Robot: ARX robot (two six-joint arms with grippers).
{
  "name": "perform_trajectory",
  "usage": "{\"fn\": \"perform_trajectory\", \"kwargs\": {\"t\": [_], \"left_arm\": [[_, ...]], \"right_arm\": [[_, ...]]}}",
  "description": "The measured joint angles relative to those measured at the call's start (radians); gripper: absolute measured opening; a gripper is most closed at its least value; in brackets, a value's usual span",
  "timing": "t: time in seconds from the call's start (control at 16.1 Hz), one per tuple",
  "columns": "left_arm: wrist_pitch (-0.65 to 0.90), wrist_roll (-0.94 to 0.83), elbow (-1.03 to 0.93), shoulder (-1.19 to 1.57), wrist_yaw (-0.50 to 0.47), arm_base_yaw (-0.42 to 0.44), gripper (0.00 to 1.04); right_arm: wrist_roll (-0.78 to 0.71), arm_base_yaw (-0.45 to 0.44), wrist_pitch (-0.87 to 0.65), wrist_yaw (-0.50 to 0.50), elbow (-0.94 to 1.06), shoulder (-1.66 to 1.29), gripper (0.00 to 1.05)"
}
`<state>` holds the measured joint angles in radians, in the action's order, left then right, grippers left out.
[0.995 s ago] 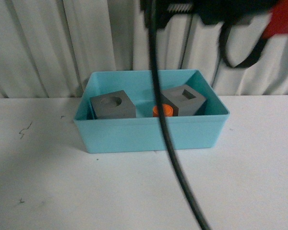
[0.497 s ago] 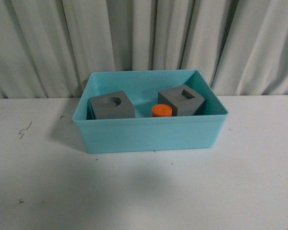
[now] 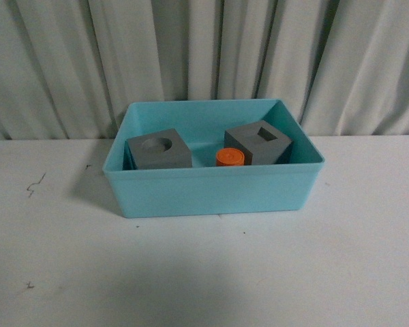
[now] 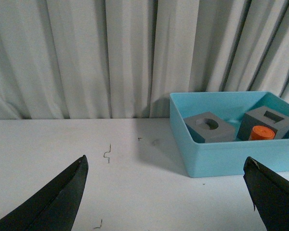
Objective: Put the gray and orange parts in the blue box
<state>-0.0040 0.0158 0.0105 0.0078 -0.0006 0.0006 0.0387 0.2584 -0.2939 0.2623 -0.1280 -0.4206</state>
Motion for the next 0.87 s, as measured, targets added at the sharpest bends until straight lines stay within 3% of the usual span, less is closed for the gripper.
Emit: {"fn": "perform_trajectory", "kwargs": {"t": [0.06, 0.44, 0.62, 0.81, 0.87], "left_arm": [[0.000, 0.000, 0.000, 0.000, 0.000, 0.000, 0.98], [0.000, 0.000, 0.000, 0.000, 0.000, 0.000, 0.98], [0.000, 0.000, 0.000, 0.000, 0.000, 0.000, 0.98], [0.000, 0.000, 0.000, 0.000, 0.000, 0.000, 0.98], [0.000, 0.000, 0.000, 0.000, 0.000, 0.000, 0.98]], "right_arm": [[-0.013, -0.028, 0.013, -0.033, 0.016, 0.028, 0.30], [-0.022, -0.081, 0.035, -0.080, 0.042, 0.073, 0.09], [-0.023, -0.096, 0.044, -0.091, 0.048, 0.089, 0.01], [-0.032, -0.126, 0.064, -0.126, 0.062, 0.123, 0.02], [-0.032, -0.264, 0.108, -0.254, 0.084, 0.195, 0.02]]}}
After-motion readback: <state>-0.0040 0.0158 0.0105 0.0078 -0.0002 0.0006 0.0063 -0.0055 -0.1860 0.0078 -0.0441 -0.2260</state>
